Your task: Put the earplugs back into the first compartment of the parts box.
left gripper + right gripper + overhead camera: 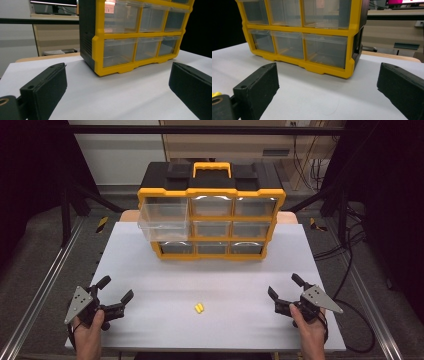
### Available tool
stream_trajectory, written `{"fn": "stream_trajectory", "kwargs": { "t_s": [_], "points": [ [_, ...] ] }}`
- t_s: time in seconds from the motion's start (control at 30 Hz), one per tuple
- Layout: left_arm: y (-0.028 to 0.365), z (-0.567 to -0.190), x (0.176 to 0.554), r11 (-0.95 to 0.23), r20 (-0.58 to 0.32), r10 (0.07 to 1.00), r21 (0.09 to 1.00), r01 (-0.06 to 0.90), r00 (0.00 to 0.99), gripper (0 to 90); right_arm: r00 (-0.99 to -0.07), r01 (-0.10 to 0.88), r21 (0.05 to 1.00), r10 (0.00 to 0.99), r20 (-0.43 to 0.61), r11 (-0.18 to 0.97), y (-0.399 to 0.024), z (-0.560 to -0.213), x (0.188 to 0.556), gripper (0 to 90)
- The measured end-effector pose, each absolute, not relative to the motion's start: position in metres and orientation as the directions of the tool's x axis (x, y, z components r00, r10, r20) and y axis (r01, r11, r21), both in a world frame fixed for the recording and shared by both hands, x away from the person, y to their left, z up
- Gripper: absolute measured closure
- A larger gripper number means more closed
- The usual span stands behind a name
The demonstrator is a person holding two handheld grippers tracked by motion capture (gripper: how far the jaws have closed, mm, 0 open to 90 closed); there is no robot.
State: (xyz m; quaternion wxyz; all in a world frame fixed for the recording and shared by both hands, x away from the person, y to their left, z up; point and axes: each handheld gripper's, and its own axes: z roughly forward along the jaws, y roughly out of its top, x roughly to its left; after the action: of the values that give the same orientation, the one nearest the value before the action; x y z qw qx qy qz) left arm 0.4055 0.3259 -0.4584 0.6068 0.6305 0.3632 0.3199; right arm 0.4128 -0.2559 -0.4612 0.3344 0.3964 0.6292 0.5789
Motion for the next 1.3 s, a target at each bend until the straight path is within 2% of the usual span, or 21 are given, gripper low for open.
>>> {"fn": "stream_trajectory", "kwargs": {
  "t_s": [0.5,0.7,0.93,1.07,1.2,1.3],
  "points": [
    [0.320,-0.459,0.405,0.018,-0.056,0.837,0.997,0.074,0.545,1.3,-0.469,0.127,0.992,0.882,0.040,0.022,-0.249,-0.460,0.411,3.1],
    [0.320,-0.460,0.407,0.018,-0.058,0.837,0.997,0.078,0.544,1.3,-0.478,0.179,0.984,0.874,0.088,-0.002,-0.240,-0.454,0.412,3.2],
    [0.316,-0.459,0.406,0.007,-0.048,0.831,0.997,0.076,0.554,1.2,-0.516,0.214,0.975,0.855,0.055,0.066,-0.215,-0.441,0.412,4.0],
    [0.314,-0.459,0.407,0.000,-0.043,0.828,0.997,0.077,0.559,1.2,-0.559,0.234,0.962,0.829,0.012,0.144,-0.192,-0.432,0.409,5.0],
    [0.312,-0.459,0.407,-0.022,-0.025,0.826,0.997,0.076,0.563,1.2,-0.585,0.247,0.953,0.811,0.004,0.174,-0.181,-0.427,0.410,5.3],
    [0.311,-0.459,0.407,-0.032,-0.015,0.826,0.997,0.074,0.564,1.2,-0.617,0.294,0.932,0.787,0.015,0.213,-0.171,-0.422,0.413,6.4]
  ]
}}
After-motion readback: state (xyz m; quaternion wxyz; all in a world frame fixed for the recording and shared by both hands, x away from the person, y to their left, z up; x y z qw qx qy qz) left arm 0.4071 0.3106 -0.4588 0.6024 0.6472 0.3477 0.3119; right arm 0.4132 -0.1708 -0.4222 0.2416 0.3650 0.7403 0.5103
